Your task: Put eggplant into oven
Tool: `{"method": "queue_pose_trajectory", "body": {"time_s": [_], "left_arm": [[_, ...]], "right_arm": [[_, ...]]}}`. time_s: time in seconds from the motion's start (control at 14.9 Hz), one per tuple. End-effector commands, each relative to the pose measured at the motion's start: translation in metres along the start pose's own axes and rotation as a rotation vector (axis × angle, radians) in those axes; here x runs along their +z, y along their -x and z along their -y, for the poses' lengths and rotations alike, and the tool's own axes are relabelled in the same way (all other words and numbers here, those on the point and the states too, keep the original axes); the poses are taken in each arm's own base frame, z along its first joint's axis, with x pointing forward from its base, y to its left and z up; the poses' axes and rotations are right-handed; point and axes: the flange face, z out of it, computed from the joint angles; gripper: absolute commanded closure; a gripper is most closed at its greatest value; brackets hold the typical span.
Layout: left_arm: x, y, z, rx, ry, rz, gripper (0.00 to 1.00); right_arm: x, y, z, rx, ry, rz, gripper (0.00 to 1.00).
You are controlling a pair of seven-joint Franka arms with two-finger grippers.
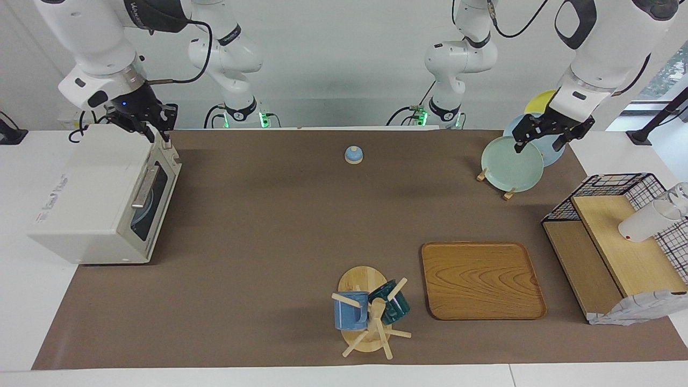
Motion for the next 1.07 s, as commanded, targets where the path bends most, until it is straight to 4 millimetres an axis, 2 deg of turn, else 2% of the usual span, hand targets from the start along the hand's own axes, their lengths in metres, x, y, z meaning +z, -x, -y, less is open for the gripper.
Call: {"method": "queue_pose_trajectory", "body": {"time_s": [0.0, 0.2, 0.27, 0.4, 0.54, 1.01], "left_arm": [[-0.001, 0.003, 0.004, -0.003, -0.015, 0.009, 0.0], [-0.001, 0.003, 0.003, -0.001, -0.015, 0.009, 0.0], [-0.001, 0.003, 0.004, -0.003, -0.015, 0.009, 0.0], [-0.001, 0.003, 0.003, -0.001, -0.015, 0.009, 0.0], [-0.001, 0.003, 0.003, -0.001, -0.015, 0.009, 0.0], [-0.001, 0.003, 0.003, -0.001, -0.015, 0.009, 0.0]], "right_arm": [[-0.002, -0.004, -0.003, -0.017, -0.023, 0.008, 0.0], [-0.008, -0.003, -0.003, -0.019, -0.008, 0.001, 0.0], [-0.012, 0.003, 0.003, -0.003, -0.04, 0.03, 0.0], [-0.01, -0.005, 0.024, 0.015, -0.034, 0.044, 0.0], [-0.016, -0.006, 0.019, 0.03, -0.061, 0.025, 0.0], [-0.01, -0.01, 0.001, 0.053, -0.009, 0.024, 0.0]]}}
